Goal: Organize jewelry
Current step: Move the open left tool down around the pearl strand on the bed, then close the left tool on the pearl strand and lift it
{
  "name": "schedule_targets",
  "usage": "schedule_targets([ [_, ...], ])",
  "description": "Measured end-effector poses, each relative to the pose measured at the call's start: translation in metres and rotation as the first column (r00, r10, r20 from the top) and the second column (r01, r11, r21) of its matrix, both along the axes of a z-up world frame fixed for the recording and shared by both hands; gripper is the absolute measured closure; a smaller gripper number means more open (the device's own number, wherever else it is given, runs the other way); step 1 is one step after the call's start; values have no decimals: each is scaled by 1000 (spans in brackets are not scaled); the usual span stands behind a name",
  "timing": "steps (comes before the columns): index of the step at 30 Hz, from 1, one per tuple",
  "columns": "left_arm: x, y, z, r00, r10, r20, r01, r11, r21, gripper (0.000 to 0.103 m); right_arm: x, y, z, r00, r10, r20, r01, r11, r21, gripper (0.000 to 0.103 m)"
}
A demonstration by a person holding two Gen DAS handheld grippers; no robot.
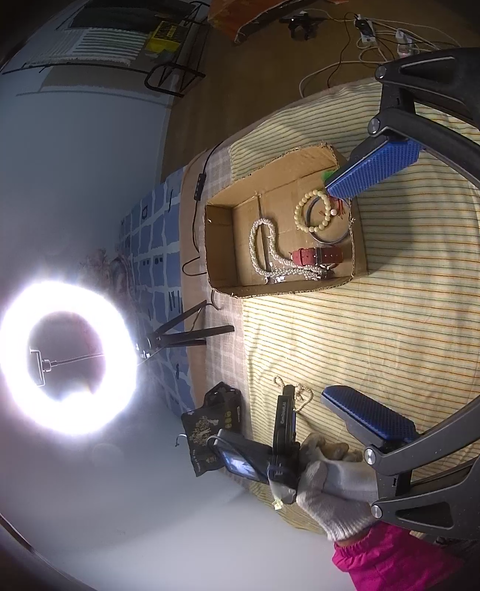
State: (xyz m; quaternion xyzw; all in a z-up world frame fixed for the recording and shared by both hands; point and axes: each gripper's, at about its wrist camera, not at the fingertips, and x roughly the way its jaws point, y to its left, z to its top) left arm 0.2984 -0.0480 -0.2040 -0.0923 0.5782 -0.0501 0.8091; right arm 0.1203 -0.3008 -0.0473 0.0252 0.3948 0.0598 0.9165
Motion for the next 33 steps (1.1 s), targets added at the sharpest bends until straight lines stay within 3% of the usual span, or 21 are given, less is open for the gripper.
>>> schedule_targets([
  [6,8,-8,-8,1000,7,-3,-7,1000,19,47,2,1,0,1000,6,-4,-6,1000,14,0],
  [12,6,-18,-11,1000,-24,20,22,992,124,68,2,2,-1,1000,19,-9,-19,1000,13,0],
  [16,5,-22,-11,998,-53,35,47,987,156,92,2,1,-2,1000,18,-16,-17,999,29,0],
  [22,3,-15,-2,998,-36,50,31,994,103,95,1,1,-1,1000,15,-13,-15,1000,20,0],
  [33,-6,-4,61,986,-17,166,23,999,-40,96,1,-7,-4,1000,-25,-16,25,1000,18,0],
])
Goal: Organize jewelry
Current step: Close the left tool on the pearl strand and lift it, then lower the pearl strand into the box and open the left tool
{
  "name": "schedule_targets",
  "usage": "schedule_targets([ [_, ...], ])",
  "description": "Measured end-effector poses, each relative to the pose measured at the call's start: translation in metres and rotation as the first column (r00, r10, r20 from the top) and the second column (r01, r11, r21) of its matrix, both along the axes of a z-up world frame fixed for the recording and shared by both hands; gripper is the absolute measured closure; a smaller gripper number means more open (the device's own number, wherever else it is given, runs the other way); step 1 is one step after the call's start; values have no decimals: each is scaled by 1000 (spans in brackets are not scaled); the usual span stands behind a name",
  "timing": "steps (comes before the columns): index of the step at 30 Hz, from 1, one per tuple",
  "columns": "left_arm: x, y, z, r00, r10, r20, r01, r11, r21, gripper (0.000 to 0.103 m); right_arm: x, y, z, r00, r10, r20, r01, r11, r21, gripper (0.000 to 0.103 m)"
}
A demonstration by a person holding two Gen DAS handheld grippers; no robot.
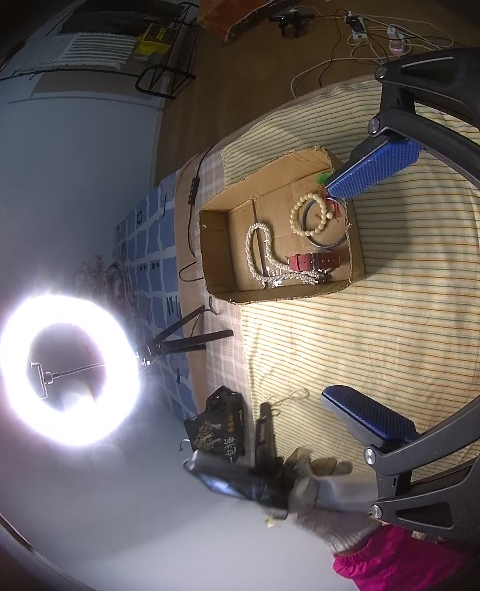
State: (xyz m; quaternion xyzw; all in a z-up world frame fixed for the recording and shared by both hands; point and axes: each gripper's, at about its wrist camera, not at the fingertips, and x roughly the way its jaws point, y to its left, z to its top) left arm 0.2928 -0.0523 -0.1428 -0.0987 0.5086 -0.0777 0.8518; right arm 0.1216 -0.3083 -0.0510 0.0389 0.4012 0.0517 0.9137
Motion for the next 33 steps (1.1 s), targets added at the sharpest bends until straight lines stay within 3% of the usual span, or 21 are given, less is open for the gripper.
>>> schedule_targets([
  [5,-5,-3,31,998,-15,59,20,997,-72,96,-1,-3,-2,1000,-8,-3,8,1000,-13,0],
  [12,-12,-25,65,989,-67,135,82,991,-109,96,2,-7,-4,1000,-23,-12,23,1000,-22,0],
  [24,-19,-103,101,957,-212,198,228,972,-61,98,8,-32,-12,995,-91,-43,90,996,-23,0],
  [33,-11,-157,101,939,-285,195,297,954,-35,98,7,-49,-9,994,-101,-41,102,995,7,0],
])
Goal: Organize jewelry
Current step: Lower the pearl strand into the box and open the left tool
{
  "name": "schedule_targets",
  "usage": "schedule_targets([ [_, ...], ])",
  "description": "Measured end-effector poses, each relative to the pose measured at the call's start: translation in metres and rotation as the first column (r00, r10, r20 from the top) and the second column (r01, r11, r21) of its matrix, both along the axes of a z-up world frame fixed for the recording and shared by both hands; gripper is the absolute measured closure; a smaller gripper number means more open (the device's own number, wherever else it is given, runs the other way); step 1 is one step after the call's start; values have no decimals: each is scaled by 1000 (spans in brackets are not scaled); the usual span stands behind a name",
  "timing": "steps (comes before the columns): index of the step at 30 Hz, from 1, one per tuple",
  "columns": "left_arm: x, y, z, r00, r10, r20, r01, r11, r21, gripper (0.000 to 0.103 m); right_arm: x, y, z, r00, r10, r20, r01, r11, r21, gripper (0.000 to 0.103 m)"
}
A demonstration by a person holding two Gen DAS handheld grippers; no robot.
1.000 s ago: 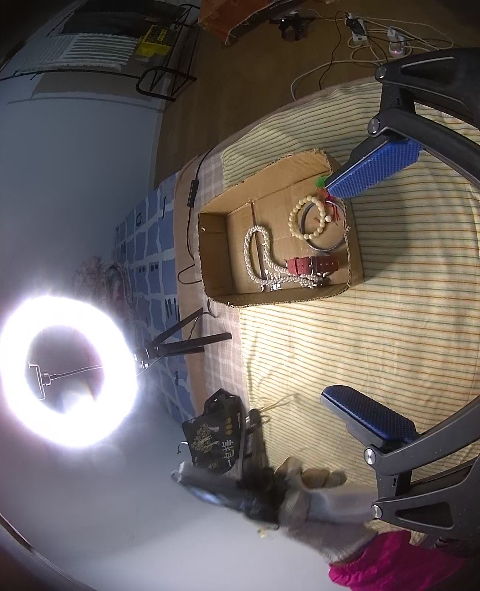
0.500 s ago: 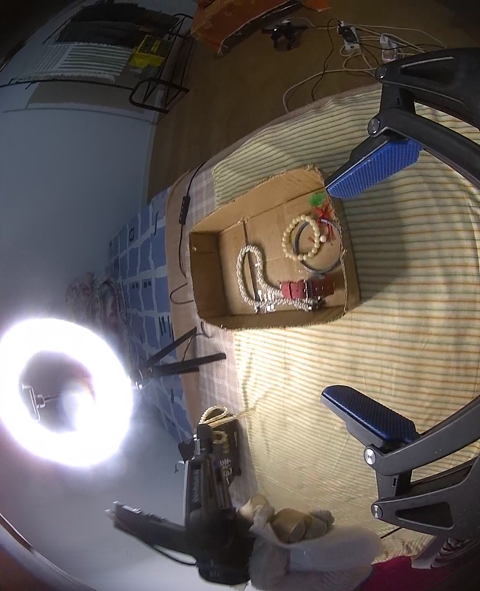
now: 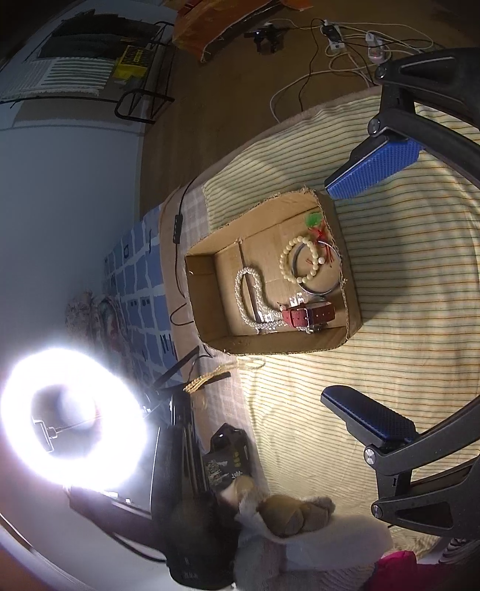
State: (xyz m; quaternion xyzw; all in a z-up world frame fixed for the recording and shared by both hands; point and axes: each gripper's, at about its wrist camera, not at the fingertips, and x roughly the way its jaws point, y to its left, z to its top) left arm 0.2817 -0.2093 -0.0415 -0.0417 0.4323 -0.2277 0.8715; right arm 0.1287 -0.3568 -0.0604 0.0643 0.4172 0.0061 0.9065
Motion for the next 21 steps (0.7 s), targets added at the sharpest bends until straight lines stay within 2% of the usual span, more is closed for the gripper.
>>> schedule_targets([
  [9,8,-38,14,999,-44,23,44,999,5,98,-2,-26,-2,999,-42,-7,42,998,46,0],
  [21,29,-72,-7,998,-55,-8,55,998,41,98,-4,-47,-2,997,-82,-12,83,994,73,0],
])
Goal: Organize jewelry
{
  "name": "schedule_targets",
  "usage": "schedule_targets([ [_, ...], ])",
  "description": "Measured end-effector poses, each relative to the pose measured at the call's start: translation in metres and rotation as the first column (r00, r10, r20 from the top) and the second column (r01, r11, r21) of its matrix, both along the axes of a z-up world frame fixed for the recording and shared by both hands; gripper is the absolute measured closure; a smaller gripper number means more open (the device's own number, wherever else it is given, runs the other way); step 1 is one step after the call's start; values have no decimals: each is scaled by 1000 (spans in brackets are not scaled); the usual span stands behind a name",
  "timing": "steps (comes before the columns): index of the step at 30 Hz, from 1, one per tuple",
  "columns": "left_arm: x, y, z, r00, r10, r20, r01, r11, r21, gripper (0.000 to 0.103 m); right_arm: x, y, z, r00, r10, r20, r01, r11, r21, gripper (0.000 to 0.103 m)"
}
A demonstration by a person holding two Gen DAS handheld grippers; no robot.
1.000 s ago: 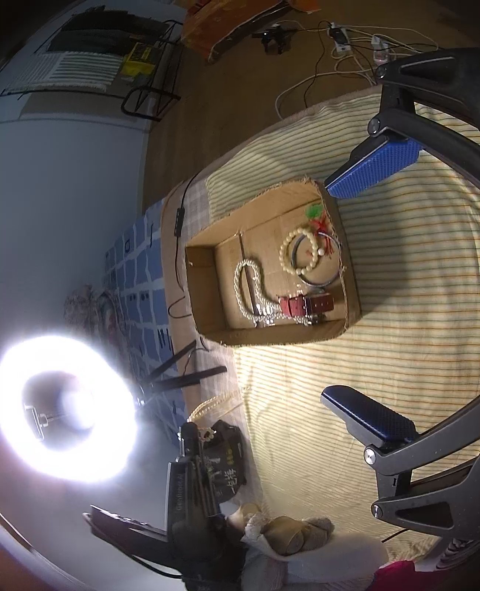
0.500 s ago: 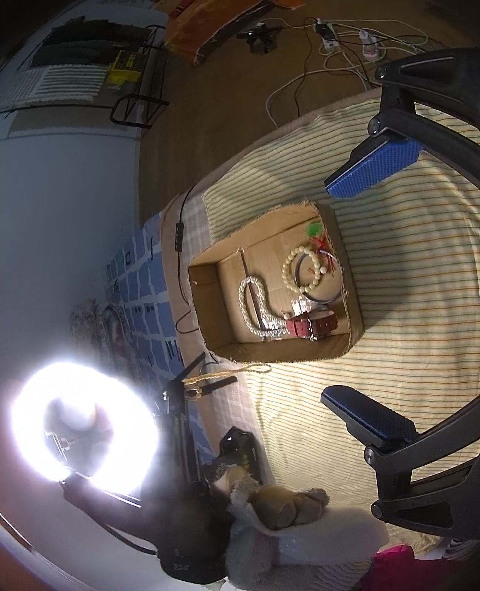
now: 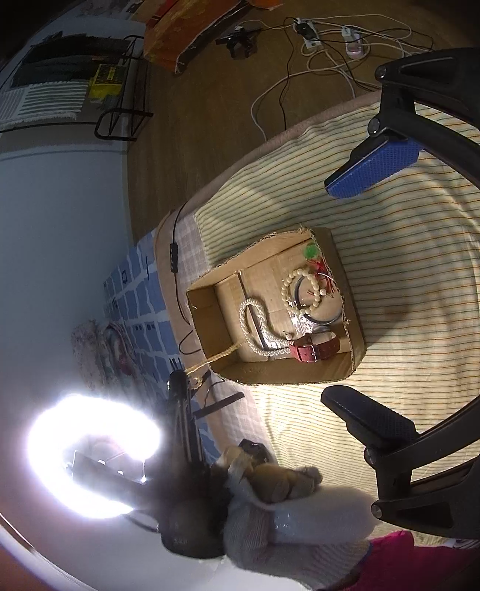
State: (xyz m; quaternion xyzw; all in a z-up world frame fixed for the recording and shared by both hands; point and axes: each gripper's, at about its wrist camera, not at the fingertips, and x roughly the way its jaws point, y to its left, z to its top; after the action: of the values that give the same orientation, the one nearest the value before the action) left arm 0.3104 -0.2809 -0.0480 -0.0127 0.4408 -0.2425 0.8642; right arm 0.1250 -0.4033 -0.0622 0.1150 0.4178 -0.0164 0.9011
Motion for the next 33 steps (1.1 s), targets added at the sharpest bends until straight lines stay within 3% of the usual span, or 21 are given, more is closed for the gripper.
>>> schedule_targets([
  [13,-2,-12,-8,1000,-6,30,4,998,67,98,3,1,-1,1000,8,-8,-8,1000,-1,0],
  [15,-4,-12,-7,999,-4,43,0,996,88,90,3,3,-1,1000,11,-9,-11,1000,-4,0],
  [17,-5,-10,-5,999,3,48,-7,996,84,45,3,4,-2,1000,13,-11,-13,1000,-4,0],
  [18,-7,-8,-4,998,11,62,-16,997,79,41,4,5,-2,1000,14,-11,-15,1000,-4,0],
  [23,-10,-5,1,996,22,83,-30,994,102,31,5,9,-2,1000,21,-7,-21,1000,-8,0],
  [33,-23,2,8,993,30,114,-45,990,133,30,3,18,3,999,31,8,-31,999,-19,0],
])
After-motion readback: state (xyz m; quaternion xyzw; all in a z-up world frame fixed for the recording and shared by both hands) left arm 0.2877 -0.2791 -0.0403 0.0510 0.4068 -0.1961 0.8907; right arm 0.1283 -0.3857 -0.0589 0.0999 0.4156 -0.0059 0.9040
